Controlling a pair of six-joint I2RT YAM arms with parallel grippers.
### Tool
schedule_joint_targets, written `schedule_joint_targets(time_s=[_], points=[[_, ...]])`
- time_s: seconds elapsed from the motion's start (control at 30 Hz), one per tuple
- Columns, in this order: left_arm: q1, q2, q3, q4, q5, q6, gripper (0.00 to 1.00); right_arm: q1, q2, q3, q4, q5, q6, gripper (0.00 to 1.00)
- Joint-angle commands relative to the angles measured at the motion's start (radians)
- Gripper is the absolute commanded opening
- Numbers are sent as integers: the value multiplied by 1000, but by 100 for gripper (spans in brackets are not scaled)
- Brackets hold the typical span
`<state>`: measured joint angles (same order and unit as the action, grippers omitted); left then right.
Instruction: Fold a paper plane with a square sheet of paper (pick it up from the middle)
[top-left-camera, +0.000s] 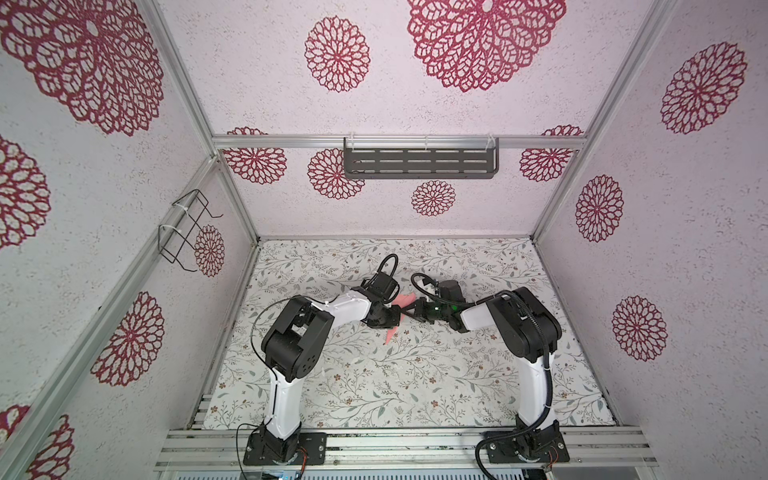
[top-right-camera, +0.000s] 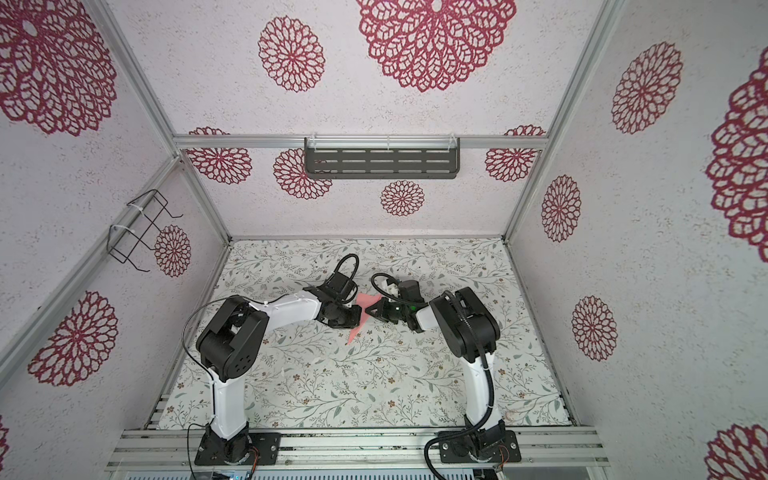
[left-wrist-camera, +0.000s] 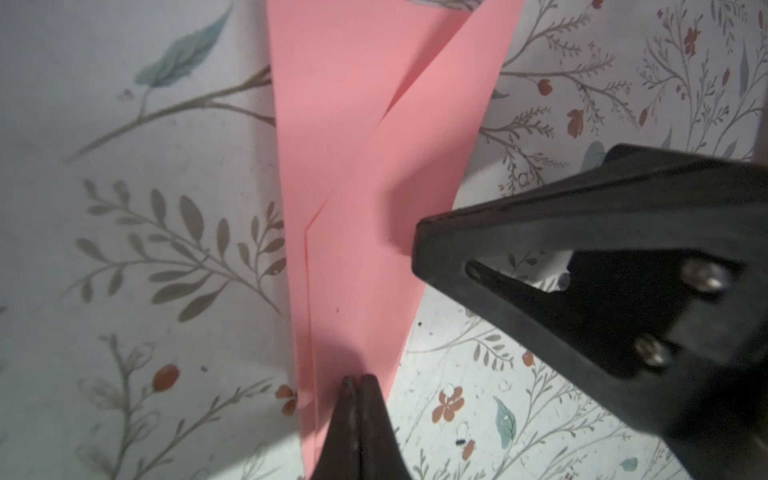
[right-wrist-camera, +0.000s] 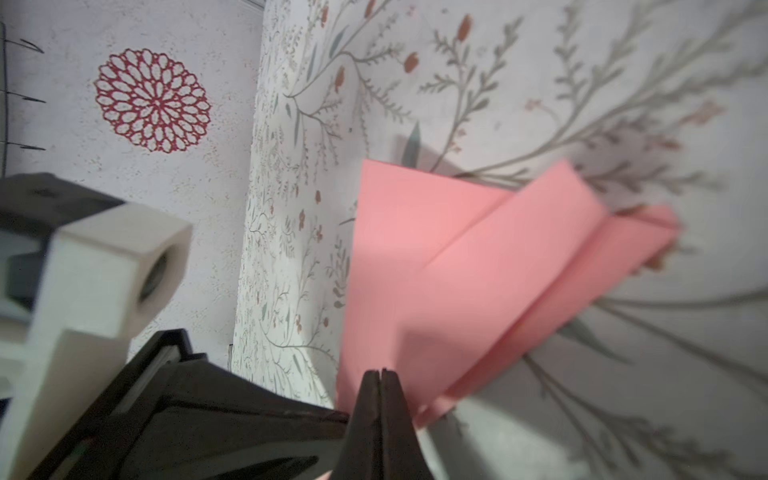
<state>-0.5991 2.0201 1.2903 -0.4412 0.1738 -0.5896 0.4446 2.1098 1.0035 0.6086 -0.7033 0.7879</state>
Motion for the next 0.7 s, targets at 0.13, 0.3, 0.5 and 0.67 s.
schedule_joint_targets(time_s=[0.13,0.3,0.5,0.67], points=[[4,32,-13,-151,-25,18,0,-21,9,32,-107,69,-42,0],[0,23,37,-149,-7,53,0,-20,22,49,-175,84,-57,0],[-15,29,105,-118,4,80,0,-14,36,75,-269,109,-69,0],[-24,61,143,-83,-6,80,3,-14,48,70,-255,97,-45,0]])
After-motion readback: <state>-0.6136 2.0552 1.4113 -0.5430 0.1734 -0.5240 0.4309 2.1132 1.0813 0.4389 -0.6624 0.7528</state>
